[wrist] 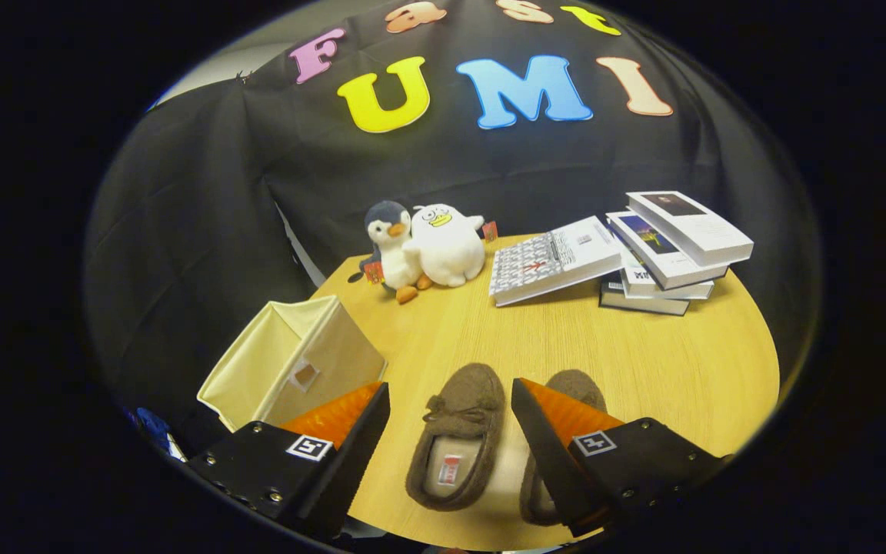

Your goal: Open the storage box then place both shoes into the box .Put the left shoe in first, then the right shoe, with the right side of both shoes facing outward in a uniform manner.

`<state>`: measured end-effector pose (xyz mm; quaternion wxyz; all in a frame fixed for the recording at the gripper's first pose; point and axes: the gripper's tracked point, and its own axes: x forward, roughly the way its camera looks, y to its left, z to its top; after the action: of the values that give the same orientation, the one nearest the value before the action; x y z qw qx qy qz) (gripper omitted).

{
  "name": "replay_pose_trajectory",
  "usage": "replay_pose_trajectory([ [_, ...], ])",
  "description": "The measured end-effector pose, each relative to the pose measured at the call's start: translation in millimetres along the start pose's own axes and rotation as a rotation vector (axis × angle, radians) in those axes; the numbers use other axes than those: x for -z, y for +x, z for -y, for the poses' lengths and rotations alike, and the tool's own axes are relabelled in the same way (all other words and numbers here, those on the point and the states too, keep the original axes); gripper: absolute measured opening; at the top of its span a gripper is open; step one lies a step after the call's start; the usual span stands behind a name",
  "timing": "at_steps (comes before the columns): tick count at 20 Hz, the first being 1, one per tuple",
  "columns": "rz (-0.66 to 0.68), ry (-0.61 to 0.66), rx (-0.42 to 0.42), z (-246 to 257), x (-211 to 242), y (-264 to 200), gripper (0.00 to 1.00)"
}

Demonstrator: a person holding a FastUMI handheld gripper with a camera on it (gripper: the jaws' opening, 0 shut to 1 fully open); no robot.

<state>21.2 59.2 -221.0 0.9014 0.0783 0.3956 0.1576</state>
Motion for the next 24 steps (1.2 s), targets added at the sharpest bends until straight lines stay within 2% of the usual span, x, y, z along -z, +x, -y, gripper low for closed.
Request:
replay_pose_trajectory([
  [12, -0.234, -0.007, 0.026, 17.9, 76.3, 48.1, 0.98],
  [16, -0.290, -0.082, 0.062, 21.1, 94.5, 62.2, 0.95],
  [18, -0.317, -0.092, 0.087, 23.8, 99.4, 68.0, 0.82],
  [21, -0.343, -0.049, 0.112, 24.4, 102.0, 75.6, 0.76],
  [23, -0.361, 0.006, 0.142, 28.2, 104.8, 79.6, 0.43],
  [24, -0.374, 0.027, 0.140, 27.4, 105.8, 79.9, 0.36],
])
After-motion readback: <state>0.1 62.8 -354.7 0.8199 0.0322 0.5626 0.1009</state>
